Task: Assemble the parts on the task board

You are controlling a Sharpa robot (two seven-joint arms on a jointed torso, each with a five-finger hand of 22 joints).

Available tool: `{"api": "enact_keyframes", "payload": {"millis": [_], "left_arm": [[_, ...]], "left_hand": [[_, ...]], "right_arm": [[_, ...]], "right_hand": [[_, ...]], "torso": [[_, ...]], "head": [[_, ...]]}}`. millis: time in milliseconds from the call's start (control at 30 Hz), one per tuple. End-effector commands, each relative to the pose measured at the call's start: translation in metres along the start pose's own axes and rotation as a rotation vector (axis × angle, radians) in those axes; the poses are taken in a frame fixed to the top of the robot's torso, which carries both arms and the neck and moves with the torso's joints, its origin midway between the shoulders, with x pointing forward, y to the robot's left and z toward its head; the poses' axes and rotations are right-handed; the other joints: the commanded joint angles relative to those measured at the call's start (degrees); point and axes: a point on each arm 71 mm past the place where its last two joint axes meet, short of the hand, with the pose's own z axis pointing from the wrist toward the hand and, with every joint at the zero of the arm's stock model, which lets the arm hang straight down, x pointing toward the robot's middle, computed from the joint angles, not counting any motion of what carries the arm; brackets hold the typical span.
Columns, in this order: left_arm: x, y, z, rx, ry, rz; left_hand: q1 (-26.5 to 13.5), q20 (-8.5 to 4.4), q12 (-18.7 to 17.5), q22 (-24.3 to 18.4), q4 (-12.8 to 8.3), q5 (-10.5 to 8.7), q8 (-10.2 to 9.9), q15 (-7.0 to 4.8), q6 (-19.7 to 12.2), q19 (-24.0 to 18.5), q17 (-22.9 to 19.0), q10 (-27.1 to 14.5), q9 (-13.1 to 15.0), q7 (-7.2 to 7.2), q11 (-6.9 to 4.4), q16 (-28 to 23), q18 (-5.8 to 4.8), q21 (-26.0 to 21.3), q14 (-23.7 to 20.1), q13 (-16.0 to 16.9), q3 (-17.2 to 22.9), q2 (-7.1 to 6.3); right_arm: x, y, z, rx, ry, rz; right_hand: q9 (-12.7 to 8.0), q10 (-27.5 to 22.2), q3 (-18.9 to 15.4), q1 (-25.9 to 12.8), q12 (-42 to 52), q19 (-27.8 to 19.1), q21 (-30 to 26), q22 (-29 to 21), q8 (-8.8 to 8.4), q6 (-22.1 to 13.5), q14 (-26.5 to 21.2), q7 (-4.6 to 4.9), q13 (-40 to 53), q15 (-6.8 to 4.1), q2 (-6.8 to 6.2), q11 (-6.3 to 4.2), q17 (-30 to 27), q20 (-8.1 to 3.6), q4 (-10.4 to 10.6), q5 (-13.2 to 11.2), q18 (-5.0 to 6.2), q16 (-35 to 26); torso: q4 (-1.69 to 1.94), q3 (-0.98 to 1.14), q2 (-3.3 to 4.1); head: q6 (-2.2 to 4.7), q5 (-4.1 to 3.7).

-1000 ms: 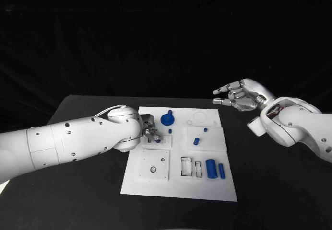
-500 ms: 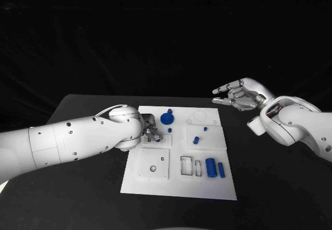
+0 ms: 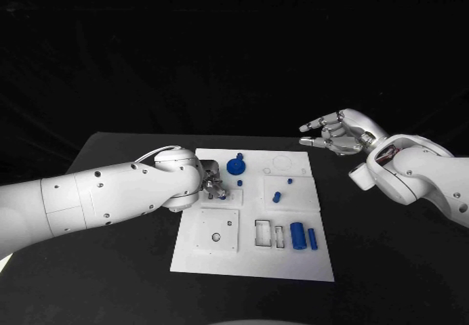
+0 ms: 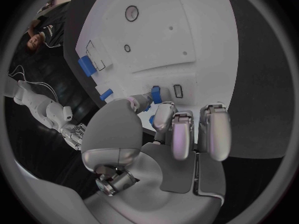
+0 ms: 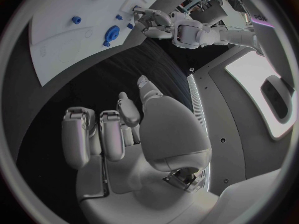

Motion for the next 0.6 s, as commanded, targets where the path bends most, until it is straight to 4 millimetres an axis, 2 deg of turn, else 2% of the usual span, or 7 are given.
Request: {"api": "enact_keyframes", "payload": {"millis": [33, 367, 600], "left_arm": [[0.0044, 0.0032, 0.0008, -0.065, 0.029, -0.002], [0.004, 0.0023, 0.003, -0.073, 0.034, -0.024], [0.0037, 0.0022, 0.005, -0.081, 0.039, -0.029]], "left_hand": [[-1.74, 0.02, 0.32, 5.43, -3.63, 0.18, 0.27, -0.41, 1.55, 2.85, 15.06, 0.44, 0.09, -0.64, -0.09, 0.3, -0.3, 0.17, 6.03, 0.07, 2.53, -0.41], [-3.76, -0.29, 0.41, 5.45, -2.45, 0.17, 0.37, -0.73, 2.24, 2.84, 15.06, 0.47, 0.25, -1.02, -0.43, 0.3, -0.29, 0.15, 6.03, 0.13, -1.51, -1.26], [-5.21, -0.4, 0.58, 5.7, -1.34, 0.16, 0.36, -0.8, 2.72, 2.93, 15.06, 0.57, 0.32, -1.09, -0.49, 0.3, -0.34, 0.27, 6.03, 0.28, -5.3, -2.01]], "right_arm": [[0.0011, 0.0, 0.0001, 0.001, 0.011, 0.003], [0.0018, 0.0001, 0.0007, 0.002, 0.014, 0.004], [0.002, 0.0003, 0.0007, 0.002, 0.015, 0.004]], "right_hand": [[0.1, -0.24, -0.46, -0.19, -0.27, -0.19, -0.31, 0.11, 0.39, 0.27, 4.68, -0.23, -0.05, -0.17, 0.53, 0.01, 10.73, 0.02, 0.05, 0.3, -0.01, -0.28], [0.1, -0.32, -0.56, -0.25, -0.39, -0.23, -0.37, 0.0, 0.42, 0.28, 4.66, -0.24, -0.16, -0.17, 0.59, 0.0, 10.66, 0.02, 0.14, 0.33, 0.01, -0.37], [0.1, -0.32, -0.56, -0.25, -0.39, -0.23, -0.37, 0.0, 0.42, 0.28, 4.66, -0.24, -0.16, -0.17, 0.59, 0.0, 10.66, 0.02, 0.14, 0.33, 0.01, -0.37]], "torso": [[-0.04, -0.01, 0.0], [0.05, 0.03, 0.02], [-0.05, -0.01, 0.0]], "head": [[-0.03, 0.1], [-0.09, 0.16], [-0.28, 0.22]]}}
